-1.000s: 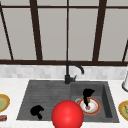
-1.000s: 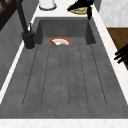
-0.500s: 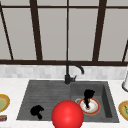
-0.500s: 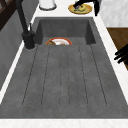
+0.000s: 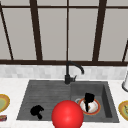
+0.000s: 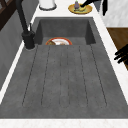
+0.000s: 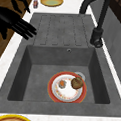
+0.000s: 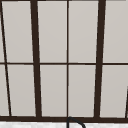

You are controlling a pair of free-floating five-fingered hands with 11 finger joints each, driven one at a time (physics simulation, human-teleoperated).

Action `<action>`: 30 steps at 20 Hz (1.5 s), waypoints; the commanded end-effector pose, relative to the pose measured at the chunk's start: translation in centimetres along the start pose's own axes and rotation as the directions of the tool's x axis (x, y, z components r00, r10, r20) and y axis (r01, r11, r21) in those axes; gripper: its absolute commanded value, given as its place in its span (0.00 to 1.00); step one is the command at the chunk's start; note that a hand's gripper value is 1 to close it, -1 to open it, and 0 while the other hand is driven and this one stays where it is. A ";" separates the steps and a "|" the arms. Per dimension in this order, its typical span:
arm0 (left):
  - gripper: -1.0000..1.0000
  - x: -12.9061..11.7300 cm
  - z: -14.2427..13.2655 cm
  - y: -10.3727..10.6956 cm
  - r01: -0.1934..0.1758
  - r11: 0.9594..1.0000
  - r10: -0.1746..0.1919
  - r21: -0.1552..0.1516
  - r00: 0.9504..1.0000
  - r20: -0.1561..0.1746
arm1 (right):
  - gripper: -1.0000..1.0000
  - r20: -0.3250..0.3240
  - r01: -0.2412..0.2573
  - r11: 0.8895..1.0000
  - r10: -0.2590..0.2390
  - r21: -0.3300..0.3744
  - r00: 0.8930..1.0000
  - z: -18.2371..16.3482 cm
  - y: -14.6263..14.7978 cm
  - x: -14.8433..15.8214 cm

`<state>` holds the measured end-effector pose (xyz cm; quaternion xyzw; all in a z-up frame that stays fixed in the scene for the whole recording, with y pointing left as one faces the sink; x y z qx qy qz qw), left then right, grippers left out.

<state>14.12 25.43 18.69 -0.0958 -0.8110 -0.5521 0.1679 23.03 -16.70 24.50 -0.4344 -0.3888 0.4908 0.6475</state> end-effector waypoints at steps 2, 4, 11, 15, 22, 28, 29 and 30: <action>0.50 0.0 0.0 0.0 0.000 1.000 0.000 0.000 1.000 0.000 | 0.00 0.091 0.032 0.999 -0.034 0.019 0.995 2.0 -0.5 -1.1; 0.50 0.0 0.0 0.0 0.000 1.000 0.000 0.000 1.000 0.000 | 0.00 0.118 0.037 0.999 -0.040 0.028 0.992 3.1 -0.5 -1.5; 0.50 0.0 0.0 0.0 0.000 1.000 0.000 0.000 1.000 0.000 | 0.00 0.183 0.063 0.997 -0.069 0.036 0.981 7.4 -0.9 -2.8; 0.50 0.0 0.0 0.0 0.000 1.000 0.000 0.000 1.000 0.000 | 0.00 0.203 0.084 0.996 -0.091 0.042 0.975 10.2 -0.5 -3.7; 0.50 0.0 0.0 0.0 0.000 1.000 0.000 0.000 1.000 0.000 | 0.00 0.229 0.095 0.995 -0.102 0.043 0.968 15.4 0.8 -5.8; 0.50 0.0 0.0 0.0 0.000 1.000 0.000 0.000 1.000 0.000 | 0.00 0.313 0.087 0.996 -0.094 0.037 0.945 16.0 3.7 -9.0; 0.50 0.0 0.0 0.0 0.000 1.000 0.000 0.000 1.000 0.000 | 0.00 0.337 0.074 0.997 -0.079 0.028 0.938 15.9 4.0 -9.4; 0.50 0.0 0.0 0.0 0.000 1.000 0.000 0.000 1.000 0.000 | 0.00 0.356 0.071 0.997 -0.073 0.019 0.932 15.5 4.5 -9.7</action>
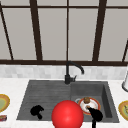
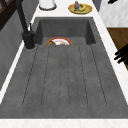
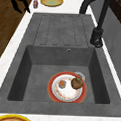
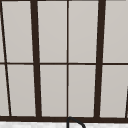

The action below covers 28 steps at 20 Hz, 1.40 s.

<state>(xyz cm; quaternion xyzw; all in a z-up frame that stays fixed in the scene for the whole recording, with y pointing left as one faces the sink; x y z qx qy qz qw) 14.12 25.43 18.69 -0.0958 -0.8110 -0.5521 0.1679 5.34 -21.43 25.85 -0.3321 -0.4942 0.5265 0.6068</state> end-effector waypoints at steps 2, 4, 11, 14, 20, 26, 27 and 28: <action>0.50 0.0 0.0 0.0 0.000 1.000 0.000 0.000 1.000 0.000 | 0.00 0.099 -0.023 0.999 0.026 -0.029 0.995 -0.4 2.0 -2.7; 0.50 0.0 0.0 0.0 0.000 1.000 0.000 0.000 1.000 0.000 | 0.00 0.086 -0.012 1.000 0.014 -0.022 0.996 -0.3 1.7 -3.0; 0.50 0.0 0.0 0.0 0.000 1.000 0.000 0.000 1.000 0.000 | 0.00 0.042 -0.013 1.000 0.013 0.012 0.999 -0.2 2.0 -3.0; 0.00 0.1 0.0 0.2 0.036 0.999 -0.036 0.012 0.999 0.019 | 0.50 0.041 -0.015 1.000 0.014 0.012 0.999 -0.2 2.0 -3.1; 0.00 -0.3 2.5 1.4 -0.013 1.000 0.013 0.001 0.999 -0.034 | 0.50 0.041 -0.019 1.000 0.019 -0.003 0.999 -0.2 1.9 -3.1; 0.00 -0.3 5.0 3.0 -0.041 0.998 0.039 -0.040 0.997 -0.062 | 0.50 0.039 -0.014 1.000 0.015 -0.008 0.999 -0.2 2.0 -3.1; 0.00 -0.3 5.5 3.3 -0.043 0.998 0.040 -0.046 0.997 -0.061 | 0.50 0.039 -0.014 1.000 0.014 -0.008 0.999 -0.2 2.0 -3.1; 0.00 -0.4 6.0 3.5 -0.041 0.998 0.039 -0.051 0.998 -0.057 | 0.50 0.039 -0.013 1.000 0.014 -0.008 0.999 -0.2 2.0 -3.1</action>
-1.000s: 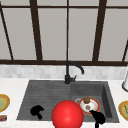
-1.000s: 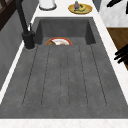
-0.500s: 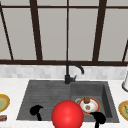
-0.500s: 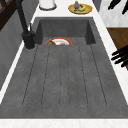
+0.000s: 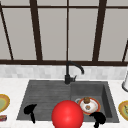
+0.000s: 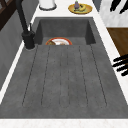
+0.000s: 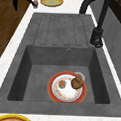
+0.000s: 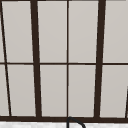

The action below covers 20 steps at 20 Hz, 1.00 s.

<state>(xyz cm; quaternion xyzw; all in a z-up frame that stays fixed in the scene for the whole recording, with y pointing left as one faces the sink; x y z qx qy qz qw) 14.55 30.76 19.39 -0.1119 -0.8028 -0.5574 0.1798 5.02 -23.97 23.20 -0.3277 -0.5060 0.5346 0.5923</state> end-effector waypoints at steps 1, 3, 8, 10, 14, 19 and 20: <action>0.00 -0.1 2.0 1.0 0.000 0.999 -0.001 -0.036 0.999 -0.044 | 0.50 0.000 0.000 1.000 0.000 0.000 1.000 0.0 0.0 0.0; 0.00 -0.2 3.6 1.5 0.003 0.999 -0.004 -0.043 1.000 -0.021 | 0.50 0.000 0.001 1.000 -0.001 -0.001 1.000 0.0 0.0 0.0; 0.00 -0.4 7.1 2.6 0.002 0.999 -0.004 -0.051 1.000 -0.021 | 0.50 -0.001 0.002 1.000 -0.002 -0.001 1.000 0.0 0.0 0.0; 0.00 -0.3 8.5 3.0 0.002 0.998 -0.003 -0.055 1.000 -0.023 | 0.50 -0.001 0.002 1.000 -0.002 -0.002 1.000 0.0 0.0 0.0; 0.00 -0.5 11.2 3.1 0.000 0.999 -0.002 -0.042 0.999 -0.050 | 0.50 -0.001 0.003 1.000 -0.003 -0.002 1.000 0.0 0.0 0.0; 0.00 -1.9 15.6 2.3 0.008 0.999 -0.010 -0.045 1.000 -0.029 | 0.50 -0.001 0.003 1.000 -0.003 -0.002 1.000 0.0 0.0 0.0; 0.00 -2.1 16.3 2.2 0.013 0.999 -0.015 -0.048 0.999 -0.032 | 0.50 -0.001 0.003 1.000 -0.003 -0.002 1.000 0.0 0.0 0.0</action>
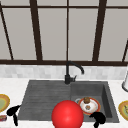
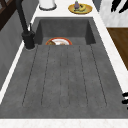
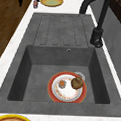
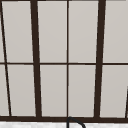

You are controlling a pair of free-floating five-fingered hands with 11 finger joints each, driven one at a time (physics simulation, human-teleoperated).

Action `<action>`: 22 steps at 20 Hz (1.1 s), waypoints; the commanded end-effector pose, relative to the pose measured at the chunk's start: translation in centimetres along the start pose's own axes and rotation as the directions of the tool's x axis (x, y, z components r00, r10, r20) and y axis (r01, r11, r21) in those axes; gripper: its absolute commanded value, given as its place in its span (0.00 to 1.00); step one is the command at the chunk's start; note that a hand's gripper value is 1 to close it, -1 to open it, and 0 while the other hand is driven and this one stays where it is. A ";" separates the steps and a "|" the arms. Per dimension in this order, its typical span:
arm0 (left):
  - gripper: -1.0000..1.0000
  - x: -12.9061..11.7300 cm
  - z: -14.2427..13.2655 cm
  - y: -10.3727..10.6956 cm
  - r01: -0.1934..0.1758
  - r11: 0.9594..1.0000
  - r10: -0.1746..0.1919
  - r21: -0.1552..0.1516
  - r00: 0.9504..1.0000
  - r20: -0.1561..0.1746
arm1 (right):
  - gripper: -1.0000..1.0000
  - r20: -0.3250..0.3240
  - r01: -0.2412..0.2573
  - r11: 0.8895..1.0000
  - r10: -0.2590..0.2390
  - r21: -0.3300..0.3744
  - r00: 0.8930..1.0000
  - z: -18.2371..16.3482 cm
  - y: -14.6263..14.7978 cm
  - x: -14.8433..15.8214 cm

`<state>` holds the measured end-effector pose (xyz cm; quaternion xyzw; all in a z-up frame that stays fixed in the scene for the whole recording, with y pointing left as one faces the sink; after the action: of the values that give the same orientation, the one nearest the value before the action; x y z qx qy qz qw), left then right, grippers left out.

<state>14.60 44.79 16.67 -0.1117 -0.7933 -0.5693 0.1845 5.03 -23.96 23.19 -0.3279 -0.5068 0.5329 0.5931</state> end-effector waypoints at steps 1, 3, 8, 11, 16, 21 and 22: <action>0.00 -1.0 3.1 -0.7 0.023 0.999 -0.024 -0.026 1.000 -0.017 | 0.50 0.000 0.000 1.000 0.000 0.000 1.000 0.0 0.0 0.0; 0.00 -1.6 4.6 -0.7 0.036 0.998 -0.036 -0.049 0.999 -0.012 | 0.50 0.000 0.000 1.000 0.000 0.000 1.000 0.0 0.0 0.0; 0.00 -3.2 7.5 0.7 0.029 0.996 -0.031 -0.079 0.999 -0.031 | 0.50 0.000 0.000 1.000 0.000 0.000 1.000 0.0 0.0 0.0; 0.00 -4.3 9.5 1.3 0.024 0.996 -0.027 -0.082 0.999 -0.036 | 0.50 0.000 0.000 1.000 0.000 0.000 1.000 0.0 0.0 0.0; 0.00 -6.7 13.6 0.4 0.017 0.996 -0.020 -0.086 0.999 -0.044 | 0.50 0.000 0.000 1.000 0.000 0.000 1.000 0.0 0.0 0.0; 0.00 -8.4 17.7 -1.5 0.016 0.998 -0.020 -0.061 0.998 -0.056 | 0.50 0.000 0.000 1.000 0.000 0.000 1.000 0.0 0.0 0.0; 0.00 -8.8 17.8 -1.5 -0.001 1.000 0.000 -0.023 0.999 -0.048 | 0.50 0.000 0.000 1.000 0.000 0.000 1.000 0.0 0.0 0.0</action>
<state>18.94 59.75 9.52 -0.0968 -0.8112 -0.5377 0.2083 5.03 -23.96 23.18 -0.3279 -0.5068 0.5327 0.5932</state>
